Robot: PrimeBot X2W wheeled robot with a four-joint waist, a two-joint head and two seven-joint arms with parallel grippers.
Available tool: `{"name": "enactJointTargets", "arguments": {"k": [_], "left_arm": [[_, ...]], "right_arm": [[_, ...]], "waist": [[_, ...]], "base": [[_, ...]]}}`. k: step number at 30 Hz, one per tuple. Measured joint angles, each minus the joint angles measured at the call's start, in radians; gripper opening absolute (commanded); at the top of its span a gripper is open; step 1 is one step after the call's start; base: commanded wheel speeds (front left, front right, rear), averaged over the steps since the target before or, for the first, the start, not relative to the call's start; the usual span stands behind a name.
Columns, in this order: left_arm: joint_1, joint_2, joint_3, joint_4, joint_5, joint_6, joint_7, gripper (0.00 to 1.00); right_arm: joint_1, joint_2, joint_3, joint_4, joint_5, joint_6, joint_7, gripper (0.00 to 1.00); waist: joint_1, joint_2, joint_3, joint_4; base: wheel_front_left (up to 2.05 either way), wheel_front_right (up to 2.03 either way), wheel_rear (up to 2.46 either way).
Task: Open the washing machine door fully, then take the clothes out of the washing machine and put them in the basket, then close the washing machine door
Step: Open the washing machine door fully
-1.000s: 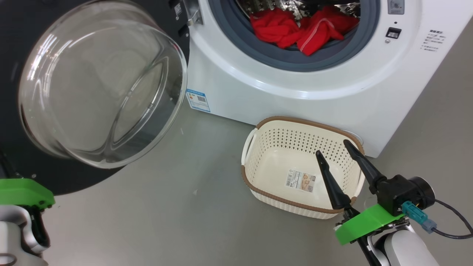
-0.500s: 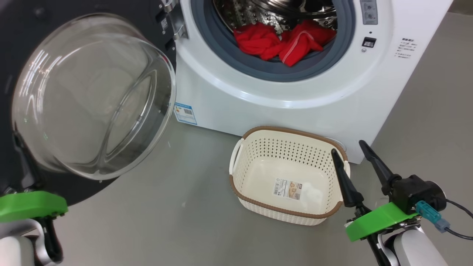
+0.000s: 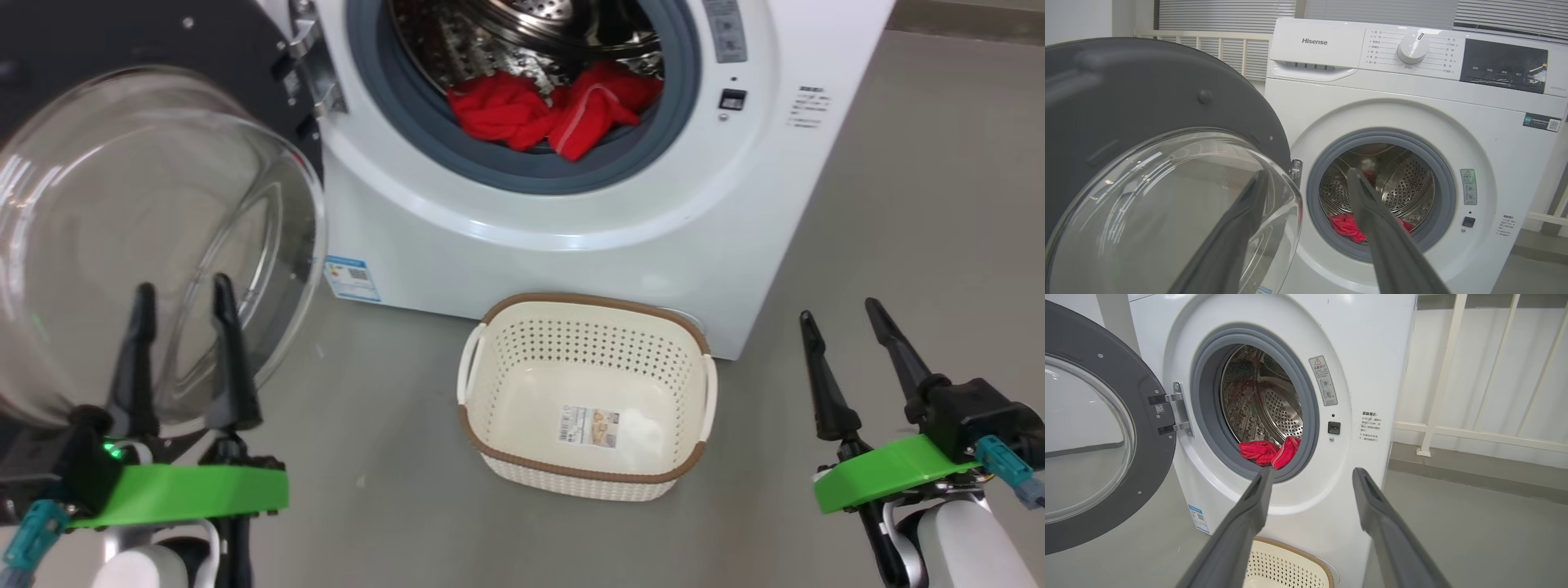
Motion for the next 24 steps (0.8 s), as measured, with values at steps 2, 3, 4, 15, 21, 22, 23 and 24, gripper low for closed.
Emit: {"name": "enactJointTargets", "arguments": {"k": [2, 3, 4, 15, 21, 22, 23, 24], "left_arm": [[0.008, -0.002, -0.016, -0.002, -0.016, -0.013, 0.005, 1.00], [0.012, -0.002, -0.024, -0.002, -0.026, -0.023, 0.011, 1.00], [0.016, -0.002, -0.031, -0.002, -0.039, -0.034, 0.014, 1.00], [0.081, 0.018, -0.077, -0.003, -0.078, -0.099, 0.001, 1.00], [0.130, 0.037, -0.084, 0.007, -0.069, -0.104, -0.001, 1.00], [0.137, 0.038, -0.084, 0.008, -0.068, -0.104, -0.001, 1.00], [0.146, 0.039, -0.085, 0.009, -0.066, -0.104, -0.001, 1.00], [0.158, 0.042, -0.086, 0.010, -0.066, -0.104, -0.003, 1.00]], "right_arm": [[0.000, 0.000, -0.014, -0.004, -0.002, 0.000, -0.002, 1.00], [0.000, 0.001, -0.022, -0.008, -0.002, 0.000, -0.002, 1.00], [0.000, 0.001, -0.029, -0.013, -0.002, 0.000, -0.003, 1.00], [0.005, 0.002, -0.037, -0.062, -0.002, 0.000, -0.005, 1.00], [0.045, 0.003, -0.023, -0.091, -0.002, 0.000, -0.005, 1.00], [0.049, 0.003, -0.019, -0.095, -0.002, 0.000, -0.005, 1.00], [0.051, 0.003, -0.014, -0.099, -0.002, 0.000, -0.005, 1.00], [0.054, 0.003, -0.007, -0.103, -0.002, 0.000, -0.005, 1.00]], "waist": [[0.0000, 0.0000, -0.001, -0.018], [0.0000, 0.0000, -0.002, -0.028], [0.0000, 0.0000, -0.002, -0.039], [0.0000, 0.0000, -0.009, -0.166], [0.0000, 0.0000, -0.022, -0.232], [0.0000, 0.0000, -0.025, -0.242], [0.0000, 0.0000, -0.028, -0.252], [0.0000, 0.0000, -0.031, -0.261]], "base": [[0.00, 0.00, 0.00], [0.00, 0.00, 0.00], [0.00, 0.00, 0.00], [0.00, 0.00, 0.00], [0.00, 0.00, 0.00], [0.00, 0.00, 0.00], [0.00, 0.00, 0.00], [0.00, 0.00, 0.00]]}}
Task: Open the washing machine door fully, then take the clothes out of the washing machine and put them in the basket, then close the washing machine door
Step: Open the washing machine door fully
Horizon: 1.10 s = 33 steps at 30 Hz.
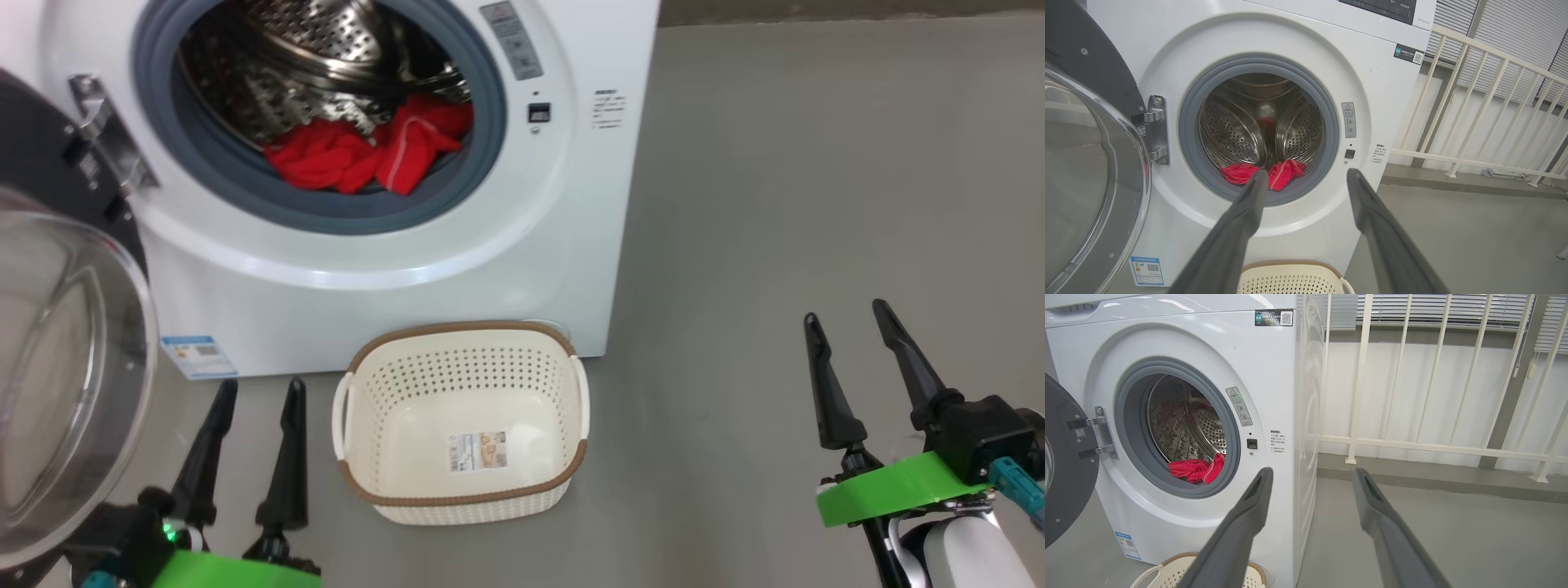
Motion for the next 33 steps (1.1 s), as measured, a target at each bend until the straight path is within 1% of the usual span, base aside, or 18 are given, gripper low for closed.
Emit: {"name": "enactJointTargets", "arguments": {"k": [6, 11, 16, 25, 33], "left_arm": [[0.064, 0.011, 0.004, 0.017, 0.007, 0.012, -0.007, 1.00], [0.074, 0.010, 0.008, 0.018, 0.009, 0.028, -0.020, 1.00], [0.085, 0.008, 0.009, 0.035, 0.015, 0.039, -0.029, 1.00], [0.098, 0.012, 0.005, 0.064, 0.034, 0.046, -0.030, 1.00], [0.114, 0.020, 0.011, 0.081, 0.034, 0.063, -0.033, 1.00]], "right_arm": [[0.013, 0.001, 0.022, -0.025, 0.000, 0.000, 0.000, 1.00], [0.053, 0.002, 0.028, -0.044, 0.000, 0.000, 0.000, 1.00], [0.082, 0.002, 0.023, -0.051, -0.026, 0.000, 0.000, 1.00], [0.097, 0.002, 0.023, -0.058, -0.027, 0.000, 0.000, 1.00], [0.116, 0.003, 0.021, -0.058, -0.027, 0.000, 0.000, 1.00]], "waist": [[0.0000, 0.0000, -0.022, -0.053], [0.0000, 0.0000, -0.038, -0.075], [0.0001, 0.0000, -0.054, -0.076], [0.0001, 0.0000, -0.071, -0.071], [0.0000, 0.0001, -0.072, -0.062]], "base": [[0.00, 0.00, 0.00], [0.00, 0.00, 0.00], [0.00, 0.00, 0.00], [0.00, 0.00, 0.00], [0.00, 0.00, 0.00]]}}
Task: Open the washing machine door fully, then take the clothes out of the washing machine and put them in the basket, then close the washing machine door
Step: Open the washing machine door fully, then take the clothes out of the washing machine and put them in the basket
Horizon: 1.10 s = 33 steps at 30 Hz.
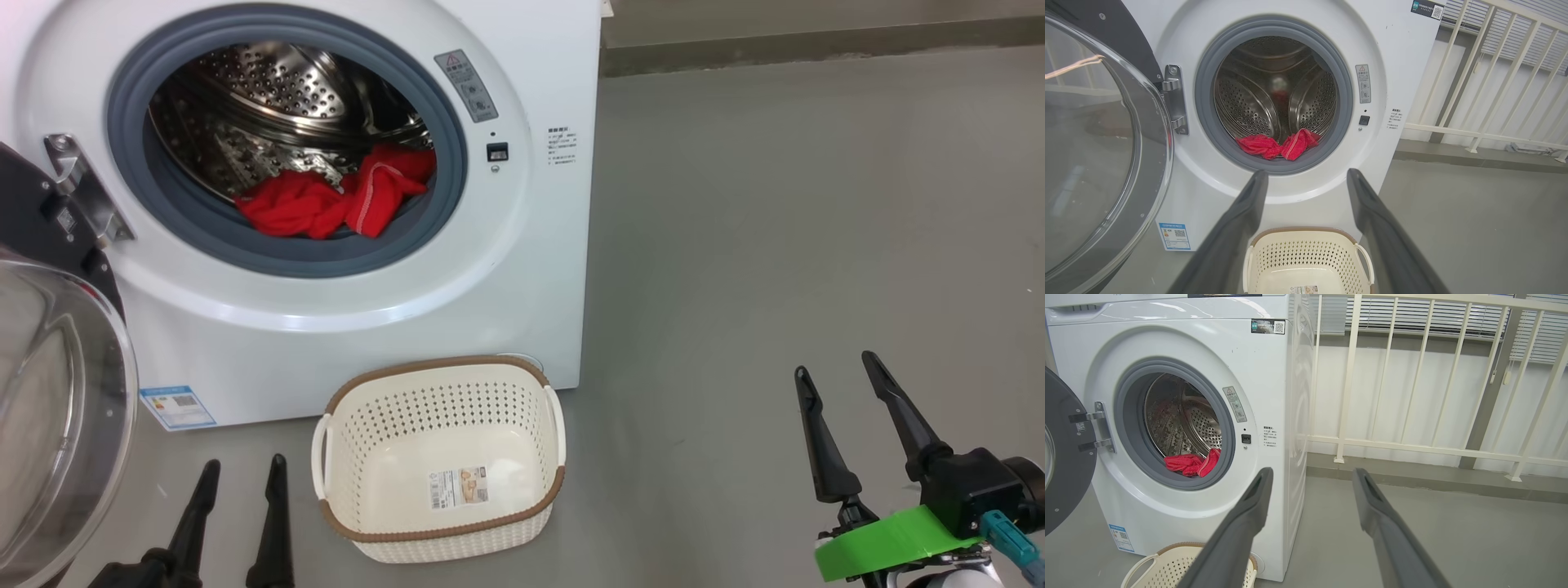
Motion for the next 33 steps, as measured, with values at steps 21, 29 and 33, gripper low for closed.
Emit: {"name": "enactJointTargets", "arguments": {"k": [21, 29, 33], "left_arm": [[-0.002, 0.013, -0.011, -0.029, -0.002, 0.007, 0.003, 1.00], [-0.002, 0.014, -0.019, -0.030, 0.000, 0.010, 0.003, 1.00], [-0.002, 0.015, -0.021, -0.031, 0.000, 0.016, 0.003, 1.00]], "right_arm": [[0.000, 0.002, -0.002, 0.007, 0.001, 0.000, 0.000, 1.00], [-0.001, 0.002, -0.003, 0.008, 0.002, 0.000, 0.000, 1.00], [-0.001, 0.002, -0.003, 0.008, 0.002, 0.000, 0.000, 1.00]], "waist": [[0.0000, 0.0000, 0.014, 0.012], [0.0000, 0.0000, 0.017, 0.016], [0.0000, 0.0000, 0.020, 0.019]], "base": [[1.05, -1.05, 0.00], [0.86, -0.86, 0.00], [0.05, -0.05, 0.00]]}}
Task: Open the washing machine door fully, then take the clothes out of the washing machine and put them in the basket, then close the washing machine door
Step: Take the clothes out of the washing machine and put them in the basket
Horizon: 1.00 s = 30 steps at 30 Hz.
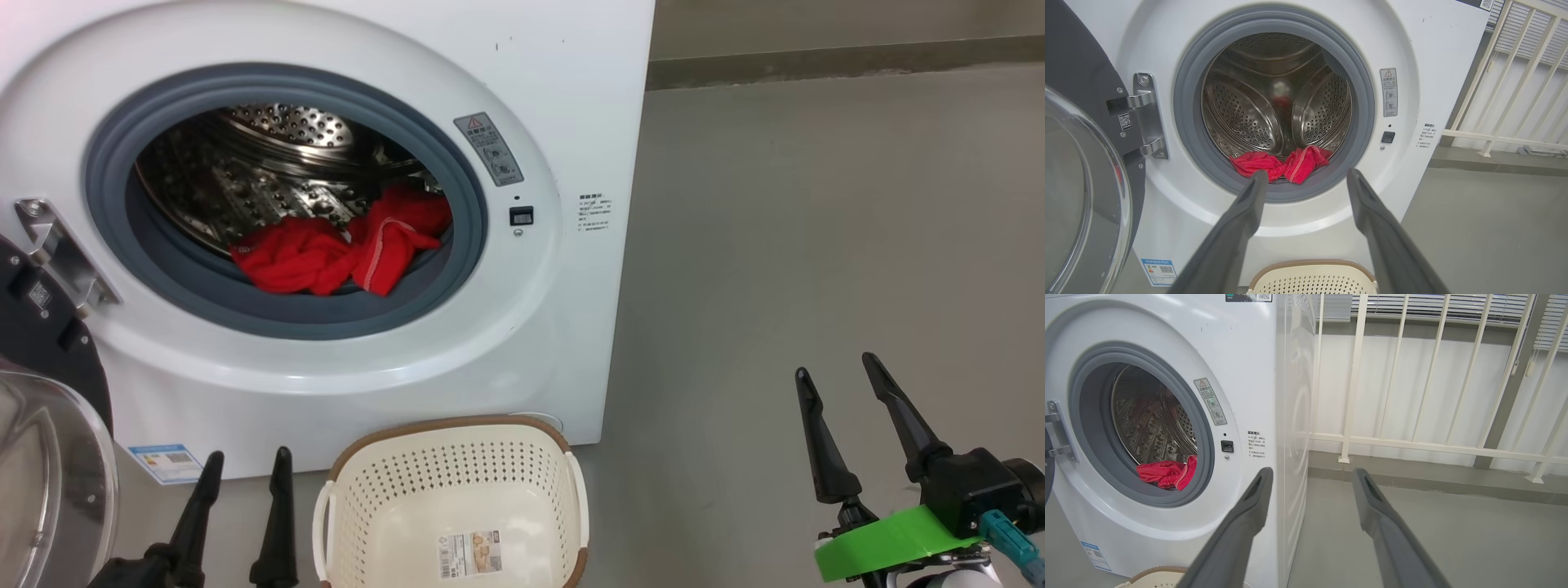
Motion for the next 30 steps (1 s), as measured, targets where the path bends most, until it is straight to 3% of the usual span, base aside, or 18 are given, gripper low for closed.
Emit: {"name": "enactJointTargets", "arguments": {"k": [30], "left_arm": [[-0.044, 0.001, -0.006, 0.020, 0.000, 0.011, -0.012, 1.00]], "right_arm": [[0.000, 0.000, 0.006, 0.002, 0.000, 0.000, 0.000, 1.00]], "waist": [[0.0000, 0.0000, 0.012, 0.036]], "base": [[0.00, 0.00, 0.00]]}}
